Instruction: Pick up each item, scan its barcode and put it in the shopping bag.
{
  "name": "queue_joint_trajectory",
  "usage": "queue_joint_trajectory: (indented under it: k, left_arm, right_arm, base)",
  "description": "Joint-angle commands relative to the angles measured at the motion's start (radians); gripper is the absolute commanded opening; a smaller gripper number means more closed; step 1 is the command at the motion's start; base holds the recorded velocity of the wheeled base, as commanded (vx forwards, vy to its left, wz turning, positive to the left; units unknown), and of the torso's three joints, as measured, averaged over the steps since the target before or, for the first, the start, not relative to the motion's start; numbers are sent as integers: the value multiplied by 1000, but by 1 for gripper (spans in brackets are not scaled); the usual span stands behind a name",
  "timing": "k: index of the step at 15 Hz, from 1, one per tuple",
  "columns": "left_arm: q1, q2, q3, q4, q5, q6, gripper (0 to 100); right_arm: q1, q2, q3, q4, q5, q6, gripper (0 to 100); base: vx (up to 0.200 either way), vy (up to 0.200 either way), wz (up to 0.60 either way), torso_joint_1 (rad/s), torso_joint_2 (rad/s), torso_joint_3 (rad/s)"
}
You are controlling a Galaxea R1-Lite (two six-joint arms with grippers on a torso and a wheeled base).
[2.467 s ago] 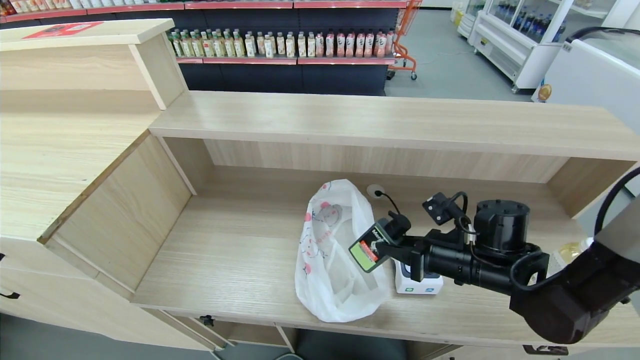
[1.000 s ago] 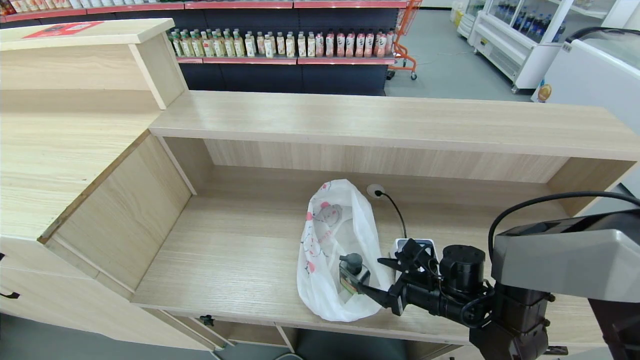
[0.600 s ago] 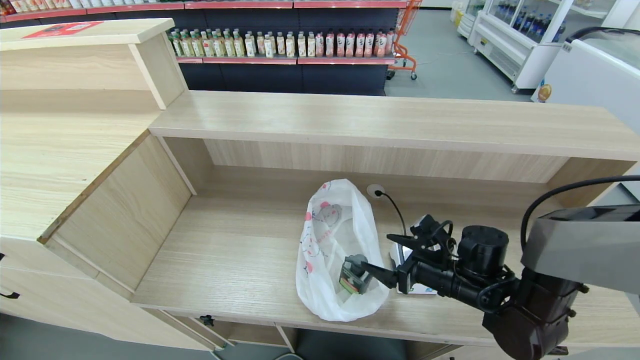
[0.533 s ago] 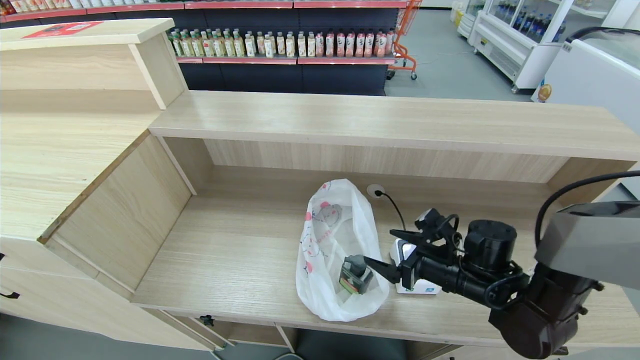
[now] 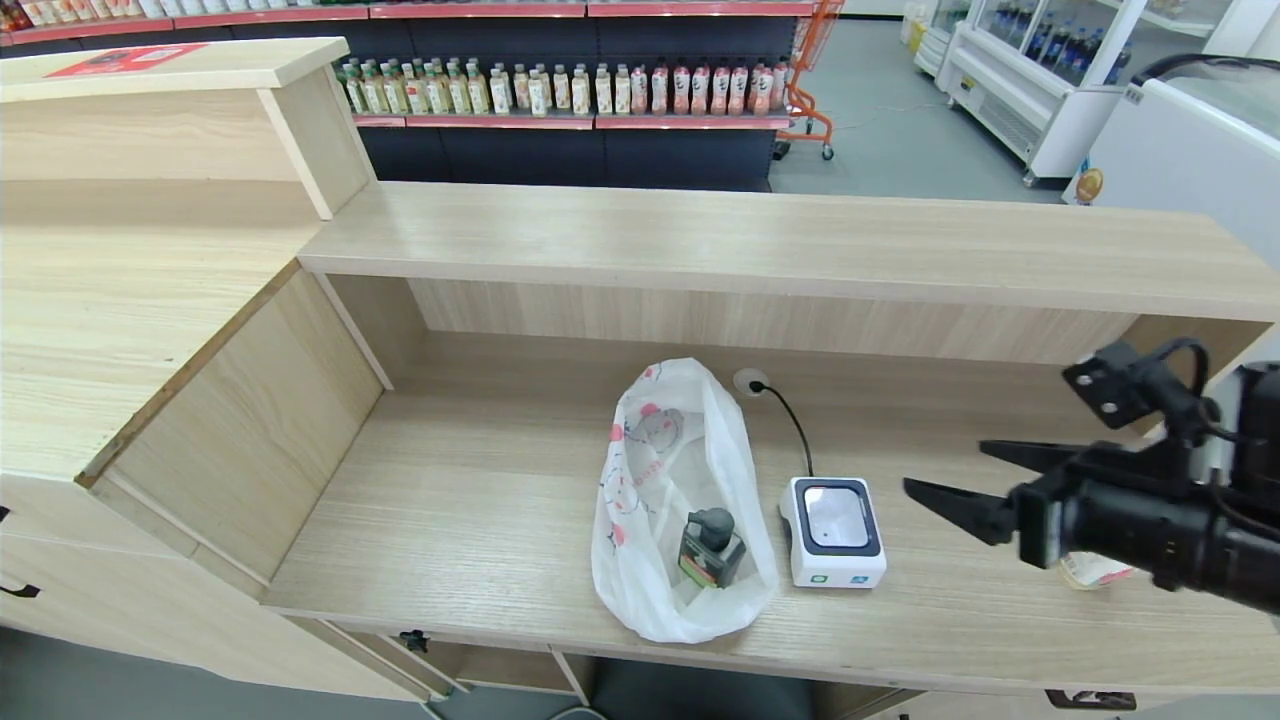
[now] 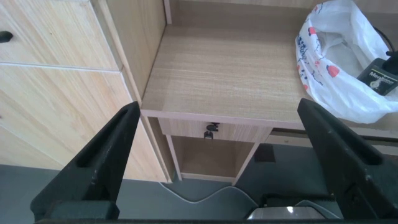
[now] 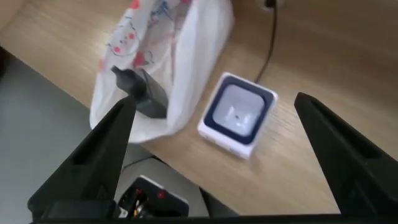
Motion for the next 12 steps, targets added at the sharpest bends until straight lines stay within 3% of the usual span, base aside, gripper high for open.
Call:
queue_joint_trajectory:
  k: [1,3,6,11,12]
  left_arm:
    - [1,1,0,0,0,0,100]
    - [1,1,0,0,0,0,100]
    - [1,1,0,0,0,0,100]
    - [1,1,0,0,1,-6,100]
    - [1,1,0,0,1,-8,100]
  right_arm:
    - [-174,-393,100,261,-57,3,100]
    - [-201,-510,166,312,-57,-6,100]
    - [-249,-605,154,433,-78,-11,100]
    - [-281,-775,152,584,-192,-13,100]
    - [-286,-777,149,587,-215,-13,100]
  base:
    - [0,0,0,0,0,0]
    - [0,0,0,0,0,0]
    - [0,0,0,0,0,0]
    - [0,0,0,0,0,0]
    - [-200,-200,0,-2,2,2]
